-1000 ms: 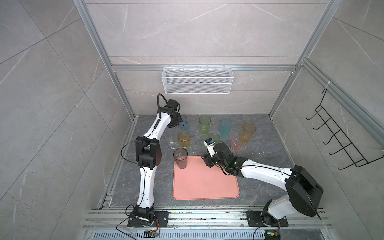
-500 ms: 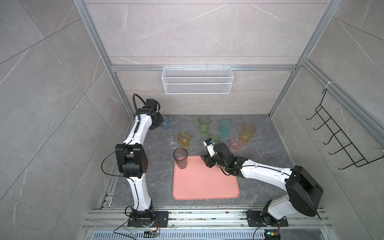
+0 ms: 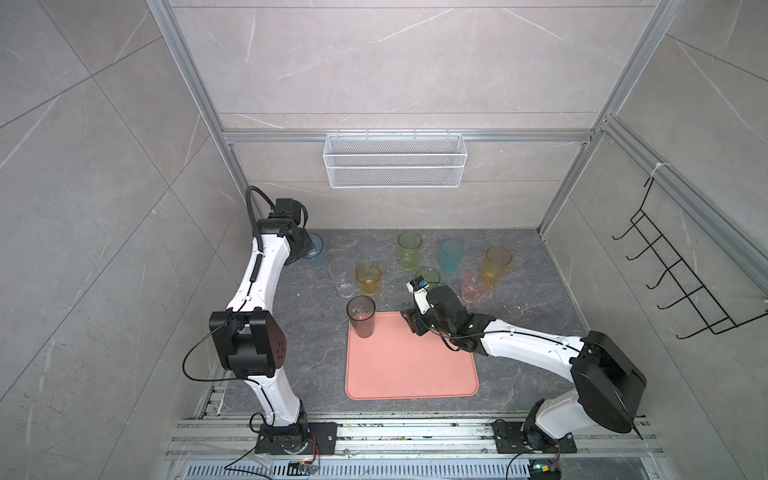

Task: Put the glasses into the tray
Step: 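Lift the pale blue cup with the left gripper and carry it toward the tray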

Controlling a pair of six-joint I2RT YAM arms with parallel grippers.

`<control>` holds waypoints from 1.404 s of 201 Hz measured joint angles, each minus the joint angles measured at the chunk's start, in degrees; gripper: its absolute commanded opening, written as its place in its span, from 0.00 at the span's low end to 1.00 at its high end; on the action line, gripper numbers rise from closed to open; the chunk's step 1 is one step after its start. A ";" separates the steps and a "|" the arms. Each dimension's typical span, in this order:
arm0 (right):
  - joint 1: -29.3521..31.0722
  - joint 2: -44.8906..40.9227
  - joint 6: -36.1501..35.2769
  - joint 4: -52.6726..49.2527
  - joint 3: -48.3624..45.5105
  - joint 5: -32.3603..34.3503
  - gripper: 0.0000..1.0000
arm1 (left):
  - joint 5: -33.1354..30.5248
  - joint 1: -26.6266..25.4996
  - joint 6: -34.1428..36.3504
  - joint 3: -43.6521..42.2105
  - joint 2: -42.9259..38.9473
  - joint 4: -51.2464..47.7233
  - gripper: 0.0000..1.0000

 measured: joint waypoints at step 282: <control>0.31 0.52 -1.14 -1.92 0.61 2.82 0.58 | 2.38 -0.74 8.48 -20.59 -31.74 -27.47 0.00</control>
